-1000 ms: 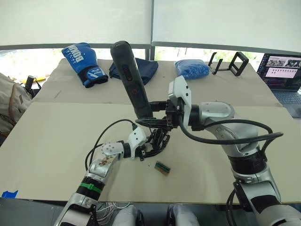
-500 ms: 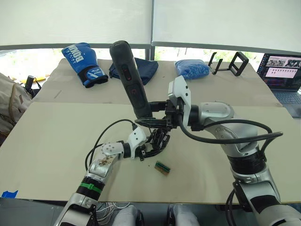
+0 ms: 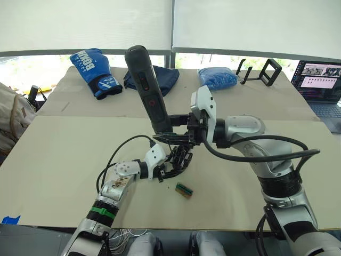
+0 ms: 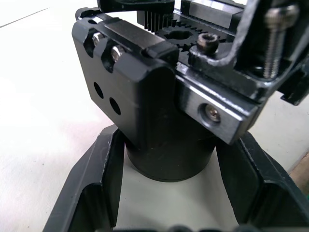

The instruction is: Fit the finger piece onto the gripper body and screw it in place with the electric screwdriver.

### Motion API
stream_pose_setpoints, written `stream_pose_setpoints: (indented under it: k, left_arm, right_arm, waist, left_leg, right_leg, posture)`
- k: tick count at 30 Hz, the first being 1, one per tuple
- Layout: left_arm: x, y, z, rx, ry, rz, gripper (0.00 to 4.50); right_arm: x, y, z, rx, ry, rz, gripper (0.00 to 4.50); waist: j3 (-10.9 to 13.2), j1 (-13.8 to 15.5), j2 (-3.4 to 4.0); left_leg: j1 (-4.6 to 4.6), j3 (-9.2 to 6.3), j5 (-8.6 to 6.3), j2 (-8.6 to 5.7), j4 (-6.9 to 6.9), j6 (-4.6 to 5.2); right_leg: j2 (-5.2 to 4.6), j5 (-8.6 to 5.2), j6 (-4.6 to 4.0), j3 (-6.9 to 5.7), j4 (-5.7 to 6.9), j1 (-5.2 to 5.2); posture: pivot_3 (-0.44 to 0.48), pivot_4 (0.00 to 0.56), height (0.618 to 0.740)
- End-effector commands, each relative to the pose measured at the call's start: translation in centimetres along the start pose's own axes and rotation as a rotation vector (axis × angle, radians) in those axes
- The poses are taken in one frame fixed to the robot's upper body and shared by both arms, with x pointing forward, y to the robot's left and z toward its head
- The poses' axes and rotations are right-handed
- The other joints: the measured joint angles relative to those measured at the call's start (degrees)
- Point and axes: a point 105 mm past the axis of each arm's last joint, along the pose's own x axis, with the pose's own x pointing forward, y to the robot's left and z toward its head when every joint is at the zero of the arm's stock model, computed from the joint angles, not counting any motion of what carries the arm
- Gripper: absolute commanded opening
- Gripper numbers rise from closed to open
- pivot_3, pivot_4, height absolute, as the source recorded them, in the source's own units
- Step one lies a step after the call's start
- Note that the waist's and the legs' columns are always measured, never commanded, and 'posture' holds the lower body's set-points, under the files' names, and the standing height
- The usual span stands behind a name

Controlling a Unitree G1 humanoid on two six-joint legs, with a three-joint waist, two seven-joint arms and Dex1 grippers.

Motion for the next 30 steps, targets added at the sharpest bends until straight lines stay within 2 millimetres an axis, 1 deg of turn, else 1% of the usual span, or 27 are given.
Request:
stream_pose_setpoints:
  k: [1, 18, 30]
  left_arm:
    - [0.49, -1.69, -2.28, -0.062, 0.075, -0.063, 2.28]
    - [0.54, -1.64, -2.23, -0.059, 0.075, -0.062, 2.28]
    - [0.55, -1.65, -2.19, -0.057, 0.075, -0.065, 2.28]
  right_arm:
    - [-0.45, -0.16, 1.96, -0.075, -0.056, -0.014, 1.94]
    - [-0.46, -0.39, 1.87, -0.102, -0.052, -0.029, 1.94]
    - [-0.53, -0.17, 1.91, -0.105, -0.048, -0.016, 1.94]
  waist:
    - [0.00, 0.00, 0.00]
    - [0.00, 0.01, 0.00]
    - [0.00, 0.01, 0.00]
  left_leg:
    - [0.00, 0.00, 0.00, 0.00, 0.00, 0.00]
    - [0.00, 0.01, 0.00, 0.00, 0.01, 0.00]
    - [0.00, 0.01, 0.00, 0.00, 0.01, 0.00]
  right_leg:
    - [0.00, 0.00, 0.00, 0.00, 0.00, 0.00]
    - [0.01, 0.00, 0.00, 0.00, 0.01, 0.00]
    - [0.01, 0.00, 0.00, 0.00, 0.01, 0.00]
  posture:
    - [0.000, 0.150, 0.740]
    - [0.000, 0.150, 0.740]
    - [0.000, 0.150, 0.740]
